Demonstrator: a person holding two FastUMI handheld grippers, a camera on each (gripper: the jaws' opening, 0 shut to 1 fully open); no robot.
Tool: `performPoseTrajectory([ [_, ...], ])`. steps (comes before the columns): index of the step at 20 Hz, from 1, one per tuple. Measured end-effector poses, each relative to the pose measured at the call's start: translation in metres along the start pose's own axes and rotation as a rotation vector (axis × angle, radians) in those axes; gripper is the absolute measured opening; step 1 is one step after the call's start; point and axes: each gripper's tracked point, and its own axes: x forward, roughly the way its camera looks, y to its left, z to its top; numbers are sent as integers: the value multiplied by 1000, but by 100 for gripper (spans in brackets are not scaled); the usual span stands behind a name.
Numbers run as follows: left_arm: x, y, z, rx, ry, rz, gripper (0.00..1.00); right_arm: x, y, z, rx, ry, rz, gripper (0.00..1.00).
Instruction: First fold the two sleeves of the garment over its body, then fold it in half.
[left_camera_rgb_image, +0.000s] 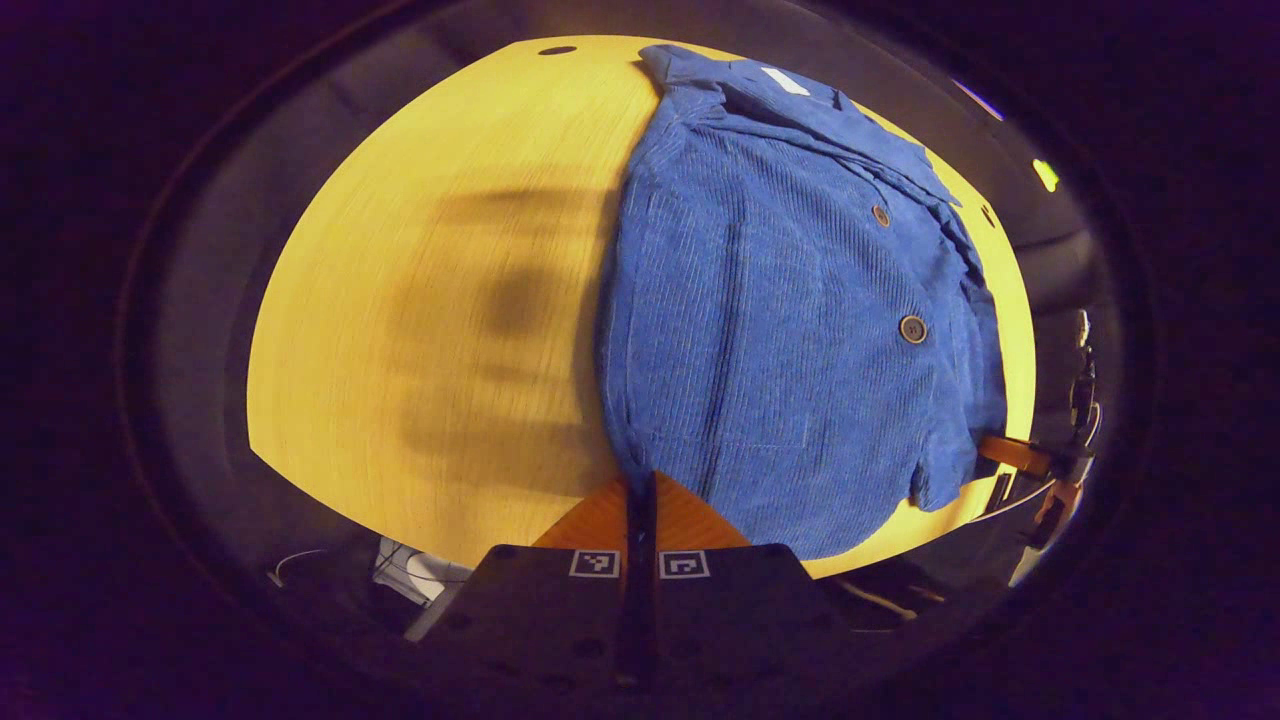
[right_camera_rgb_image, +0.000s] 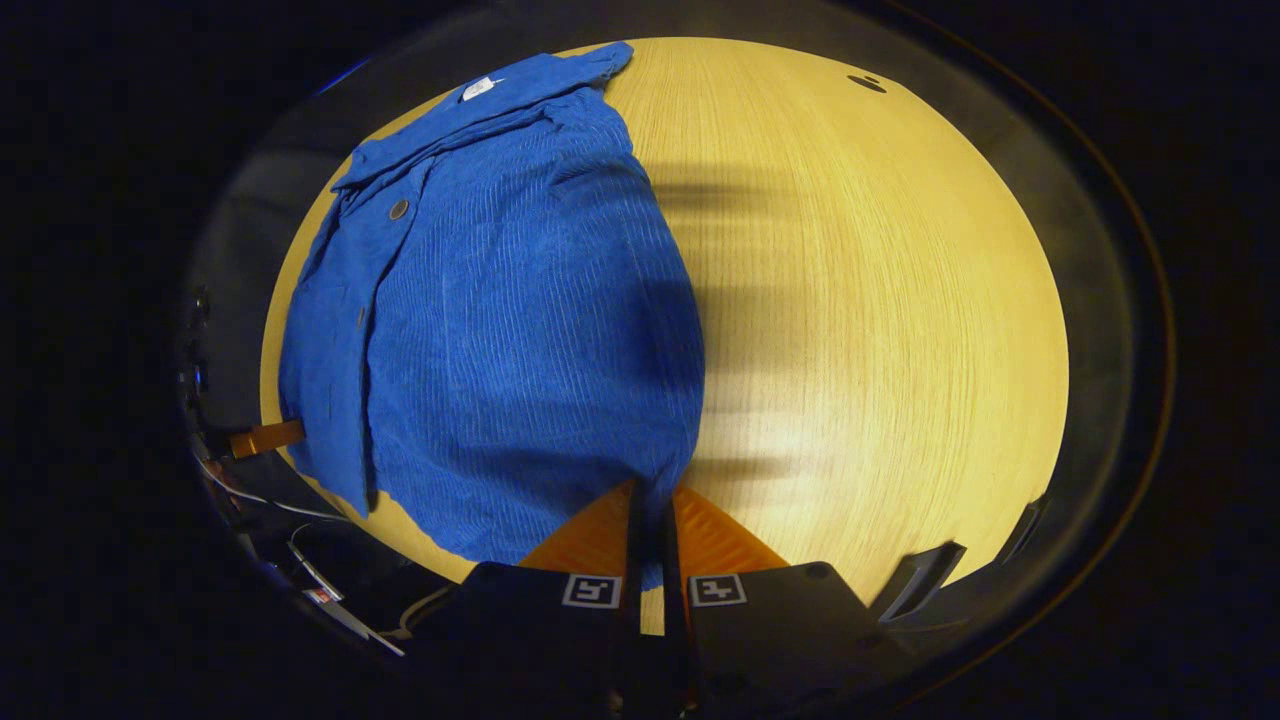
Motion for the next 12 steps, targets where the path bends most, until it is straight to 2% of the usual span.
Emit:
performPoseTrajectory([
  [6, -28, -15, 18, 47, -98, -99, 0, -40, 13, 38, 24, -92, 42, 11],
  [12, -74, -41, 57, 76, -181, -194, 0, -93, 50, 88, -32, -209, 93, 11],
])
